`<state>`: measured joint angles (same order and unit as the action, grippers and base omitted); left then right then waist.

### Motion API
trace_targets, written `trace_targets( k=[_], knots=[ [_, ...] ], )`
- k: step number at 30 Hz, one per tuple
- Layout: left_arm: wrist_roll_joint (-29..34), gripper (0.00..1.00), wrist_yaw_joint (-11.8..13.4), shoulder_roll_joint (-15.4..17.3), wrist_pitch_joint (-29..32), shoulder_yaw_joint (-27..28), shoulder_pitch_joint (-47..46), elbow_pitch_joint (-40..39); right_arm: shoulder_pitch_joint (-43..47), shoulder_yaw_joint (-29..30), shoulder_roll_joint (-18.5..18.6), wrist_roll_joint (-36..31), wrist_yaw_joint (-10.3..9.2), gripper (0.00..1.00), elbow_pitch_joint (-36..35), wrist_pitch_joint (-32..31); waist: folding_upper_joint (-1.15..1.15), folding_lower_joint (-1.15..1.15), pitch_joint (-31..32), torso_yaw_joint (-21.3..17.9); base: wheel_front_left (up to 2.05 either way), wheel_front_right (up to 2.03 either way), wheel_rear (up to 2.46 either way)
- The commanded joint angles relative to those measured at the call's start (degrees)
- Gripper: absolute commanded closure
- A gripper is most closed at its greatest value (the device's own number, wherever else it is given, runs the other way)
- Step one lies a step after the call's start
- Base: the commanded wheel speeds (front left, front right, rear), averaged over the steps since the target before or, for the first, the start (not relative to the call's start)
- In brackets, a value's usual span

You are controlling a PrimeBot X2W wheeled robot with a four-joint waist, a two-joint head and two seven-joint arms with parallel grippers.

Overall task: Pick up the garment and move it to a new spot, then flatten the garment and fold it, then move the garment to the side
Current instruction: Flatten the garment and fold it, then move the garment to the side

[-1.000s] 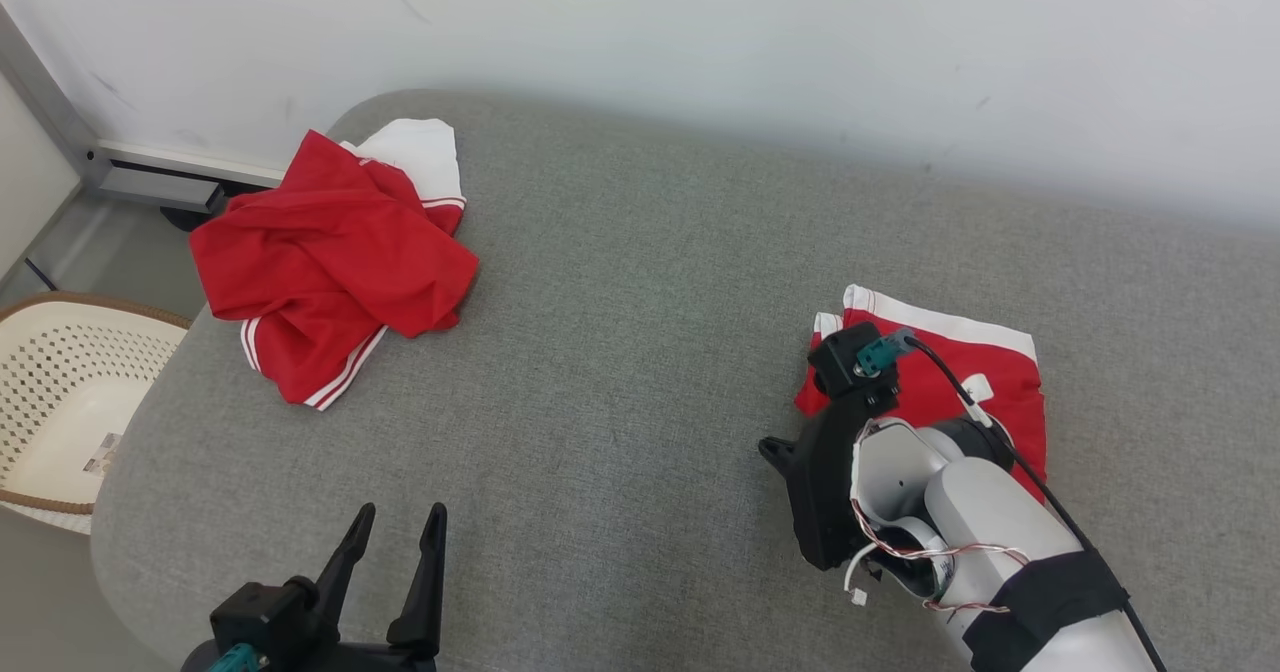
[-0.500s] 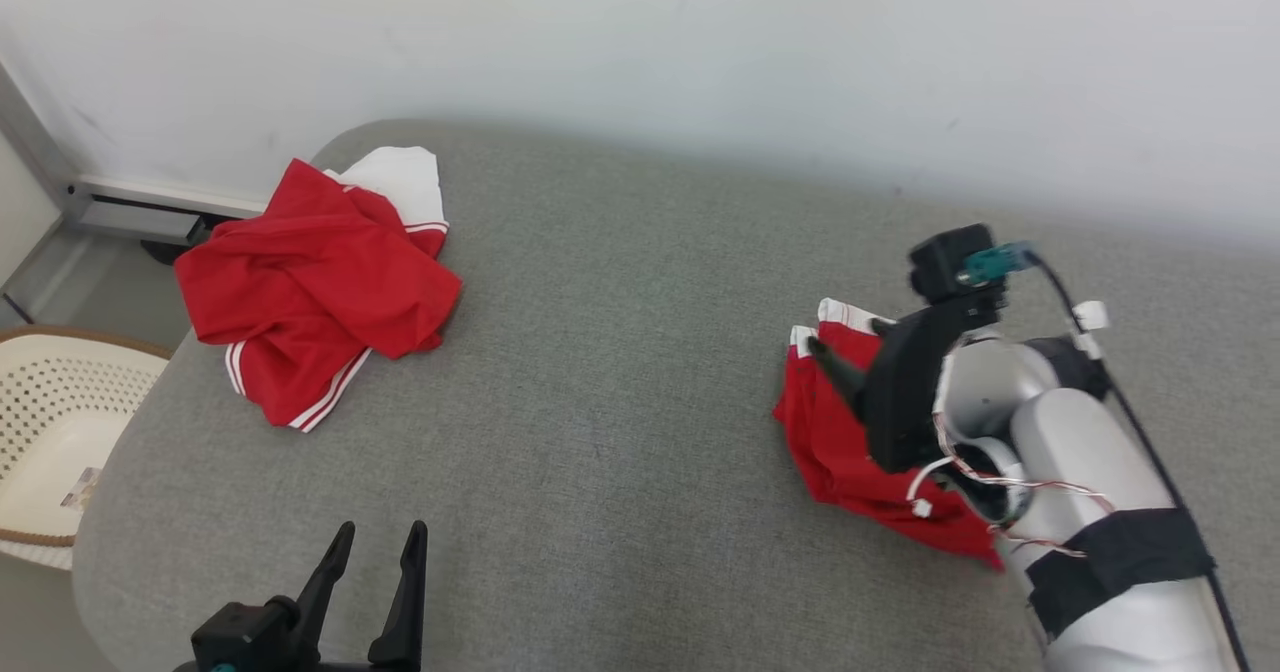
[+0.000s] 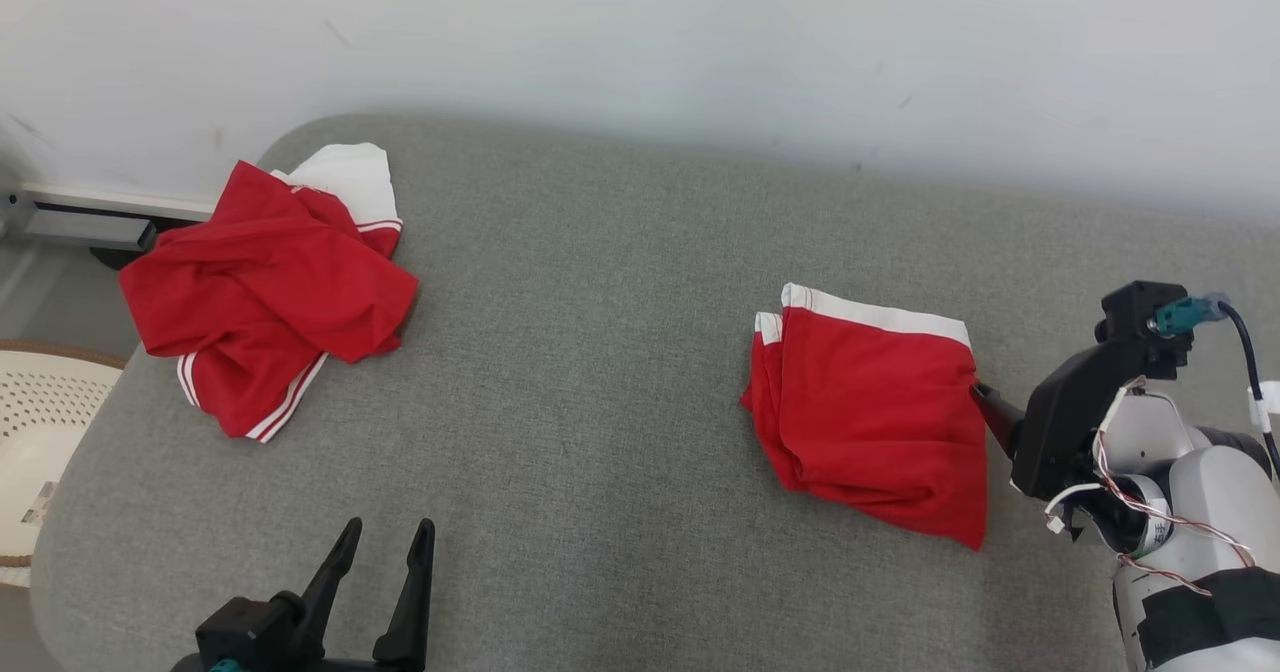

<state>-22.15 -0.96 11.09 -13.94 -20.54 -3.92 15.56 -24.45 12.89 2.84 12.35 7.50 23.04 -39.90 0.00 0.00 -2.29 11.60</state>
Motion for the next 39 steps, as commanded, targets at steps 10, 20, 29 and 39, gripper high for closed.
trace_targets(
  k=[10,20,29,39],
  knots=[
    [-0.1,0.0,-0.2,0.1,-0.1,-0.7,-2.3,0.3,-1.9,4.2,0.2,1.5,-0.02,0.0,8.0,0.9,0.0,0.0,-2.8,0.9,0.0,0.0,0.0],
    [-0.4,0.0,-0.2,-0.5,-0.5,-1.0,-3.4,1.1,-7.0,7.3,0.1,2.0,-0.02,0.0,19.1,5.0,0.0,0.0,-4.0,2.5,0.0,0.0,0.0],
    [-0.6,0.0,-0.4,-0.6,-0.8,-1.1,-3.9,1.5,-11.3,6.8,0.1,1.4,-0.02,1.0,28.1,9.6,0.0,0.0,-4.5,3.1,0.0,0.0,0.0],
    [-0.6,0.0,0.4,-0.6,-1.1,-0.6,-3.1,1.9,-13.1,3.8,0.2,-1.9,-0.02,1.0,29.3,13.9,0.0,0.0,-3.3,1.3,0.0,0.0,0.0]
  ],
)
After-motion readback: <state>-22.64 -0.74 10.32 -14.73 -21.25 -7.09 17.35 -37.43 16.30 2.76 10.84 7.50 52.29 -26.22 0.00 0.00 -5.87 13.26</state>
